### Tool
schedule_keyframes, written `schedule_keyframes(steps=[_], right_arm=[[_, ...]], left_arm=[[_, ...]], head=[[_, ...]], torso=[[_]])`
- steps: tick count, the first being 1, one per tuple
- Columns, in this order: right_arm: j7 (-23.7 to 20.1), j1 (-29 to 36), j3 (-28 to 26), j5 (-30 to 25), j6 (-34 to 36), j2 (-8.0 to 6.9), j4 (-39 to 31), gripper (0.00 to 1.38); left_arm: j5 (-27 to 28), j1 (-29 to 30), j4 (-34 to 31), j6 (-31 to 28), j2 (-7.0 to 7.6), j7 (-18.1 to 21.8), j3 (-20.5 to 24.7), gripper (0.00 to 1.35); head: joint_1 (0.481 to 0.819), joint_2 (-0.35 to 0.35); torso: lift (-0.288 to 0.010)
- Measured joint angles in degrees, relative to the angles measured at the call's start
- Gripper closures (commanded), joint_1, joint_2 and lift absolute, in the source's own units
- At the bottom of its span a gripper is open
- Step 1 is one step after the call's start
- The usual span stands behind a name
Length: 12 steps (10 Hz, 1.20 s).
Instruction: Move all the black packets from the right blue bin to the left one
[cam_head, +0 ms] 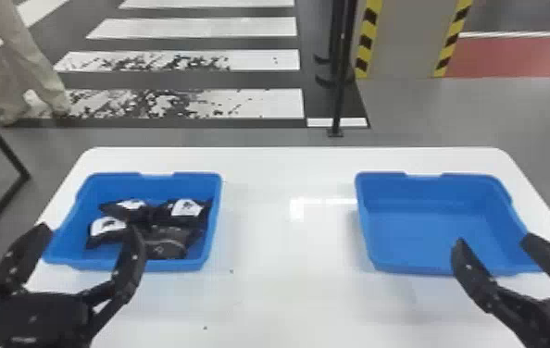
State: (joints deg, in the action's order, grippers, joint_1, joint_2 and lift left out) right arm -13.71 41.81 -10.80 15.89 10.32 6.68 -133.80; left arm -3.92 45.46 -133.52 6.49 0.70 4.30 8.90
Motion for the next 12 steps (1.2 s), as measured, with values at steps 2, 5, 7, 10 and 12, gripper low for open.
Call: schedule_keyframes(steps=[2, 5, 7, 10, 12], right_arm=[[0.0, 0.0, 0.0, -0.1, 0.3, 0.00, -0.1, 0.12], [0.0, 0.1, 0.0, 0.0, 0.8, 0.00, -0.3, 0.12], [0.0, 0.2, 0.0, 0.0, 0.8, 0.02, -0.4, 0.12], [0.0, 0.2, 0.7, 0.2, 1.2, 0.30, -0.6, 0.12], [0.0, 0.1, 0.9, 0.2, 1.2, 0.42, -0.6, 0.12]], left_arm=[[-0.4, 0.0, 0.0, 0.2, 0.00, 0.0, -0.1, 0.00], [-0.7, 0.0, 0.0, 0.2, 0.00, 0.0, -0.1, 0.00], [-0.9, 0.0, 0.0, 0.2, 0.00, 0.0, -0.1, 0.00], [-1.7, -0.4, 0.3, -0.1, -0.07, 0.0, -0.2, 0.00], [-2.9, -0.8, 1.0, -0.3, -0.09, 0.0, -0.3, 0.03]], head=[[0.695, 0.043], [0.695, 0.044], [0.695, 0.045], [0.695, 0.054], [0.695, 0.058]], torso=[[-0.140], [-0.140], [-0.140], [-0.140], [-0.140]])
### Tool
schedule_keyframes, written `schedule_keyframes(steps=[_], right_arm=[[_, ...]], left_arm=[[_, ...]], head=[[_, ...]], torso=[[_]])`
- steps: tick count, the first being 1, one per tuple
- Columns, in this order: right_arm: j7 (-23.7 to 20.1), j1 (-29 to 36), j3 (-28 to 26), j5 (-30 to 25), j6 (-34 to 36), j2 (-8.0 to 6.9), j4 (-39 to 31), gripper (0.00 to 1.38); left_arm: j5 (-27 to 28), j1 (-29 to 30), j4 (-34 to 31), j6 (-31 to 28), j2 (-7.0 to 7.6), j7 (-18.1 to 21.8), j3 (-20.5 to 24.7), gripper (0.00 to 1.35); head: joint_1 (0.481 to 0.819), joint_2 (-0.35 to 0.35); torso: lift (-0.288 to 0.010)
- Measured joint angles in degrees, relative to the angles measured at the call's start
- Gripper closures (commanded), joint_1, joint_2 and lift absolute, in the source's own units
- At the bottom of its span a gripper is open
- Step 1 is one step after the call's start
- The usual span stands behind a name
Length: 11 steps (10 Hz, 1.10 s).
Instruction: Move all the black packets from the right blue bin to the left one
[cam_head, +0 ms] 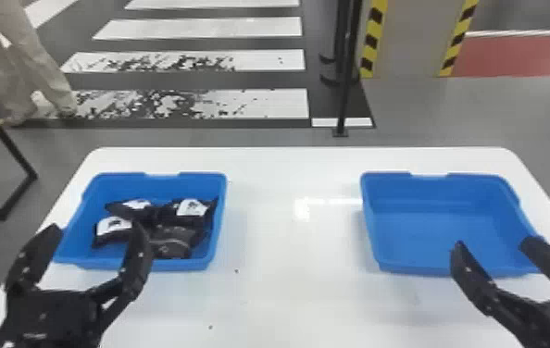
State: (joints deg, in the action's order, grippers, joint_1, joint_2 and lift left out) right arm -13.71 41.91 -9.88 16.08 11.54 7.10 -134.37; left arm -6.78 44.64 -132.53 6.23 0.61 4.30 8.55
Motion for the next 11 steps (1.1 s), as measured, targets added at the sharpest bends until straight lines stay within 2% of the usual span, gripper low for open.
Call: schedule_keyframes(steps=[4, 6, 9, 11], right_arm=[[0.2, -0.4, 0.8, 0.5, 0.5, 0.60, 0.0, 0.11], [0.4, -0.7, 1.1, 0.6, 0.6, 0.78, -0.2, 0.12], [1.0, -0.3, 0.9, 0.3, -0.4, 0.53, -0.8, 0.12], [1.2, 0.2, 0.4, -0.6, -1.1, -0.16, -1.1, 0.12]], left_arm=[[-1.1, -1.0, 0.3, -1.0, 0.43, 0.1, -0.8, 0.05], [-1.2, -1.6, 0.3, 0.6, 0.61, 0.1, -1.2, 0.06], [-1.4, -1.6, 0.3, 1.2, 0.67, 0.2, -1.5, 0.06], [-1.9, -1.8, 0.4, 0.5, 1.25, 0.2, -2.4, 0.06]], head=[[0.695, 0.059], [0.695, 0.057], [0.695, 0.049], [0.695, 0.035]], torso=[[-0.140], [-0.140], [-0.140], [-0.140]])
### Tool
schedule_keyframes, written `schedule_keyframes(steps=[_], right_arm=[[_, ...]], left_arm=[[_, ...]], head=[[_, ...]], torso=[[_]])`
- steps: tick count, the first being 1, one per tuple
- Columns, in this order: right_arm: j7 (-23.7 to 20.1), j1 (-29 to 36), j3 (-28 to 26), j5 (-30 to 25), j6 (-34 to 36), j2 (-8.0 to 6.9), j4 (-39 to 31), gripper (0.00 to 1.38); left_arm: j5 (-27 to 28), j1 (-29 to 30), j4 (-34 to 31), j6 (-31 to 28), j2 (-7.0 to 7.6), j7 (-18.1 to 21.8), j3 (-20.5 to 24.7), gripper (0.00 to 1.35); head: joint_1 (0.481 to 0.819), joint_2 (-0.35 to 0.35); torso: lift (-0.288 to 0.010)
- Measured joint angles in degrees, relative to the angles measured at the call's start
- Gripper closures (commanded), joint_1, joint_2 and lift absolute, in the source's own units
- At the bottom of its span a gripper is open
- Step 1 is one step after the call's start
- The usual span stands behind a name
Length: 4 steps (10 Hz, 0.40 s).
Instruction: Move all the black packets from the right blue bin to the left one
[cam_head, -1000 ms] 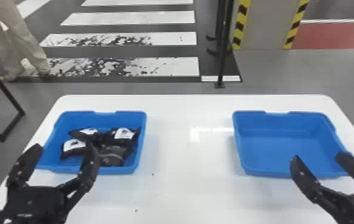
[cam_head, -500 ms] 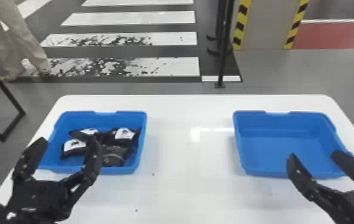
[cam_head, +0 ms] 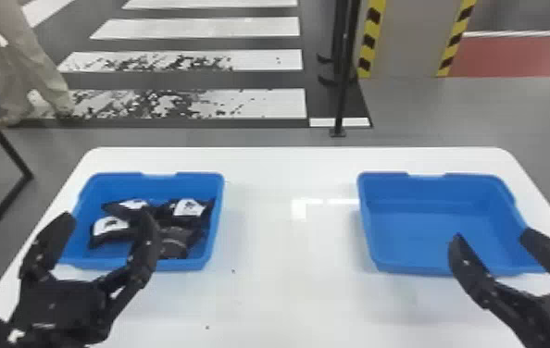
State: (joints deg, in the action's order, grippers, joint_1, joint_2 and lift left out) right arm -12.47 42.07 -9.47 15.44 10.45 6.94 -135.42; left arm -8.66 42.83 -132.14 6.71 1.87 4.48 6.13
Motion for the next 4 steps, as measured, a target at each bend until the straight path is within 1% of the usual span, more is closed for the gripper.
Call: schedule_keyframes(steps=[2, 4], right_arm=[[0.0, 0.1, -0.2, -0.7, 0.0, -0.09, -0.3, 0.12], [0.2, 0.4, -0.4, -0.8, 0.0, -0.08, -0.5, 0.12]], left_arm=[[0.0, -0.7, 0.5, -0.4, 0.43, 0.0, -0.9, 0.06], [0.0, -0.8, 0.6, -0.1, 0.31, 0.0, -0.8, 0.06]], head=[[0.695, 0.014], [0.695, 0.013]], torso=[[-0.140], [-0.140]])
